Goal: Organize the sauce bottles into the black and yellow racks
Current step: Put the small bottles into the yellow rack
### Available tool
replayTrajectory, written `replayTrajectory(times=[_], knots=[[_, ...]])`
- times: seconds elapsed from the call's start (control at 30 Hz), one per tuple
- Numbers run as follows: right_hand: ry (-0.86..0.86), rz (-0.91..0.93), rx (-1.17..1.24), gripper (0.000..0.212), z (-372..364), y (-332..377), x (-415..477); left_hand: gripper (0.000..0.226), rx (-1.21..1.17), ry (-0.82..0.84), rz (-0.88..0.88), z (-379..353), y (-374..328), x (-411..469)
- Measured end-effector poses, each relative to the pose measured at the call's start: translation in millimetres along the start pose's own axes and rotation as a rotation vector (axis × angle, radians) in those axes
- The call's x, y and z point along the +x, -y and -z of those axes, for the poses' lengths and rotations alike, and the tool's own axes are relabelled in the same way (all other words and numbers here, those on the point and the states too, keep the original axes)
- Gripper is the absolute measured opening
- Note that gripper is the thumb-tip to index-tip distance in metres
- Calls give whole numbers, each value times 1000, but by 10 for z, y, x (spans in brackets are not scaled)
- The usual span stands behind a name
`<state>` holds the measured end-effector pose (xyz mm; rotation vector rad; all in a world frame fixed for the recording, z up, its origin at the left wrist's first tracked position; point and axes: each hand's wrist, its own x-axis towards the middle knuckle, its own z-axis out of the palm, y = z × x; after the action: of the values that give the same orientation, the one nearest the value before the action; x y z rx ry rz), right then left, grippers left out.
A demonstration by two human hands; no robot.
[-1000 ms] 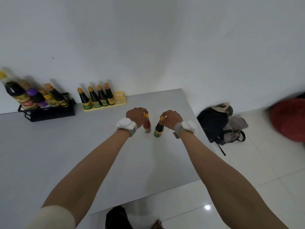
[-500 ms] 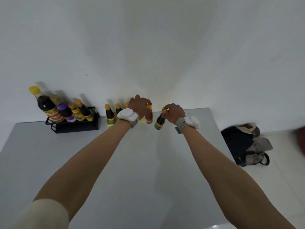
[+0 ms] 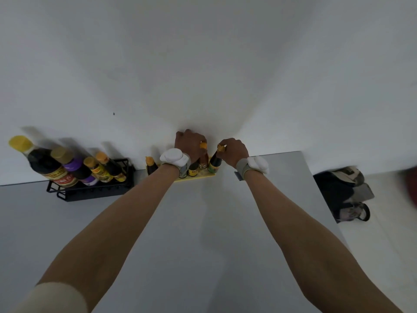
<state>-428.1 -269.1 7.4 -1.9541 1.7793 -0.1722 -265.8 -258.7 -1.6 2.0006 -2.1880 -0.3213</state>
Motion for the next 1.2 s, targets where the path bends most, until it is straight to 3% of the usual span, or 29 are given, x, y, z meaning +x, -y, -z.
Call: replayTrajectory(times=[0.4,0.67,0.93,1.07,1.2], knots=[[18,0,-15,35,-251,46,221,32,-54,147,34,-113,72,2],[8,42,-42,36,-325,89,232,33,-13,117,11,-194,98,-63],[61,34,-32,34,-347,118,251,58,-111,146,85,-228,245,-84],[80,26,-28,36,-338,124,248,47,29,238,74,-177,335,-108],[113,28,-40,41,-322,143,248,31,114,217,76,-190,332,-94]])
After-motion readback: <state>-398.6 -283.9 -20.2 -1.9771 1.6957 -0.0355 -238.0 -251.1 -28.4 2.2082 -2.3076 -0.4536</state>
